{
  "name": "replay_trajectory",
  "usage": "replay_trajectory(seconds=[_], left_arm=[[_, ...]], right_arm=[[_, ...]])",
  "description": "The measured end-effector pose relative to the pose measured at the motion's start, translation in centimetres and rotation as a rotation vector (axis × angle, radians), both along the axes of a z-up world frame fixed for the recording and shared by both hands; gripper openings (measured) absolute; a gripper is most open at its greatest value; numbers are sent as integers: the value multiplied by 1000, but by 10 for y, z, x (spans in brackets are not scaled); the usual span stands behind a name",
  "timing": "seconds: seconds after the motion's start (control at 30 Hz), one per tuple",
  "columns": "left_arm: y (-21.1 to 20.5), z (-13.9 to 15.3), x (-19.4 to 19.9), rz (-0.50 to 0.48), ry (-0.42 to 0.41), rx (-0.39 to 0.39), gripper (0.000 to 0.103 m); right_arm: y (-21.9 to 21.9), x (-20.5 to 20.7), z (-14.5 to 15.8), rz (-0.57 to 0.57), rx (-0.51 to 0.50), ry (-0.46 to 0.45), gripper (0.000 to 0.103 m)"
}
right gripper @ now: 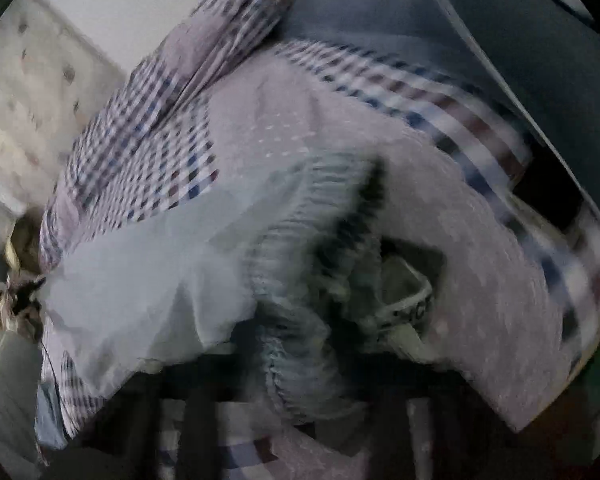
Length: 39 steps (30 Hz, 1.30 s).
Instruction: Fold clothes
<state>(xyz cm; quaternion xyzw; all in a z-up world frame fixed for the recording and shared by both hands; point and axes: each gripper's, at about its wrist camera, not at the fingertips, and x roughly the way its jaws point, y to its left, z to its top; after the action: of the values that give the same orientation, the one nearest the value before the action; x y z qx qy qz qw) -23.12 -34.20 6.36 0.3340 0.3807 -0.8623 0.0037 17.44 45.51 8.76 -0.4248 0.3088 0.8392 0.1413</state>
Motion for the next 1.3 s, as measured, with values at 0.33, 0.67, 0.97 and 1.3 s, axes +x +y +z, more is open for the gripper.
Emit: replay_trajectory(seconds=[0.33, 0.67, 0.97, 1.3], left_arm=[[-49, 31, 143, 73, 25, 41, 11], [-62, 20, 183, 80, -81, 14, 11], [-65, 12, 189, 91, -98, 26, 11], [-68, 7, 201, 100, -126, 35, 11]], right_arm=[[39, -97, 70, 121, 167, -127, 19], [0, 16, 13, -205, -44, 28, 77], [-33, 44, -50, -267, -199, 131, 77], [-30, -22, -64, -293, -93, 36, 79]])
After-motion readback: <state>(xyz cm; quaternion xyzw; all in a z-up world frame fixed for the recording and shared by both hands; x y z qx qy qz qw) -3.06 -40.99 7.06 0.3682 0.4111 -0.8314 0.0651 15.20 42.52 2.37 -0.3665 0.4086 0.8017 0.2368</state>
